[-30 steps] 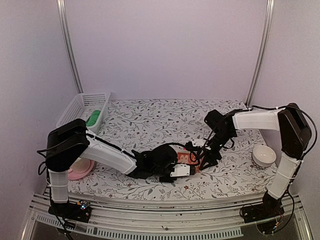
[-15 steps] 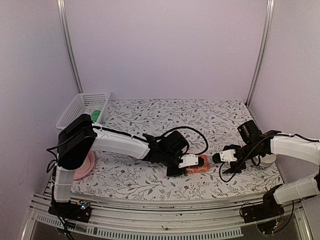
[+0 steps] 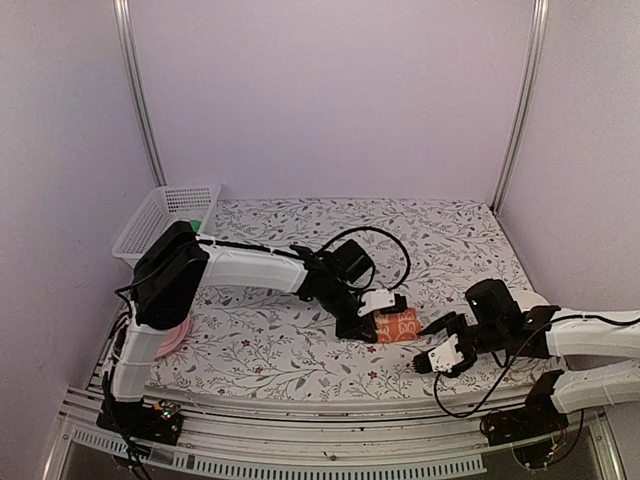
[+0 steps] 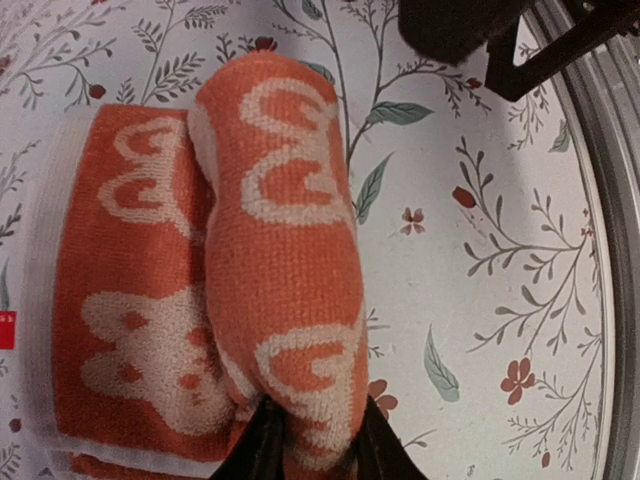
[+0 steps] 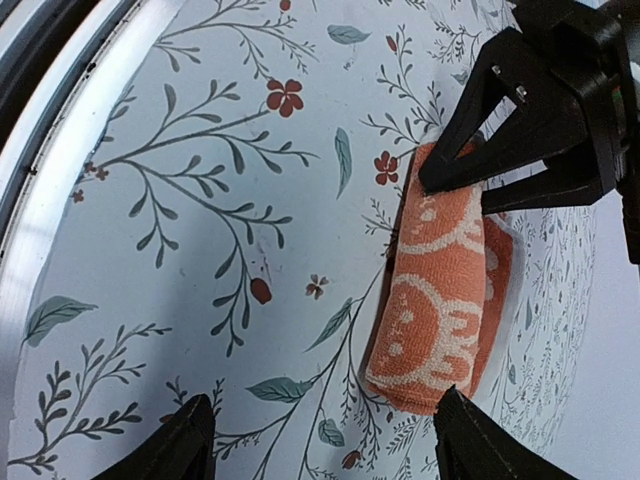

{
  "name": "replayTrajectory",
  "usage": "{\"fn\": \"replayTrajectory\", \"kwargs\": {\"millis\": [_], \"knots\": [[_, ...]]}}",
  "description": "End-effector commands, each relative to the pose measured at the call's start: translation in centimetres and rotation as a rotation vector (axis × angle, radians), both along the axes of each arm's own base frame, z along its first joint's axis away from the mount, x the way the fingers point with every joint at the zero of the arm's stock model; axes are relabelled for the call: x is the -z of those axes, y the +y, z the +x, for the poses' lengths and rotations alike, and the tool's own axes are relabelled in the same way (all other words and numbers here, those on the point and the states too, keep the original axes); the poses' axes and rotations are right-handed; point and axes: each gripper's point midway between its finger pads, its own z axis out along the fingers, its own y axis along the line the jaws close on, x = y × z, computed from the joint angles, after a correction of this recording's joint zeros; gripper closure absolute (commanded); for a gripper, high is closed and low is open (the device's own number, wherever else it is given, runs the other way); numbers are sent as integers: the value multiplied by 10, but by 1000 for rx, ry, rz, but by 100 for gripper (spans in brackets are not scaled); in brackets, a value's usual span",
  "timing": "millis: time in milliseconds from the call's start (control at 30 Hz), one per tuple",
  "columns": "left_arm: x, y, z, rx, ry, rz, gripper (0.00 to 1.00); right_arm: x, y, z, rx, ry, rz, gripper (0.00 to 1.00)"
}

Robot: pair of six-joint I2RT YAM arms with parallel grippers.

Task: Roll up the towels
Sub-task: Roll the towel at the center of the board.

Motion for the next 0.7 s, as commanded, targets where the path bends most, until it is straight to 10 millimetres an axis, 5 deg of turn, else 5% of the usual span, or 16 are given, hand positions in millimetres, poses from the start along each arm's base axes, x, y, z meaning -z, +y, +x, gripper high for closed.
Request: {"fn": "replayTrajectory", "kwargs": {"millis": [0,300,667], "knots": [[38,26,-12,-19,150,108,78,-10,19,29,55,-152,43,25],[41,31,-5,-36,181,122,77,11,47,46,101,-221,15,45],[46,30,-1,-41,211,130,77,7,60,57,148,-330,37,48]]}}
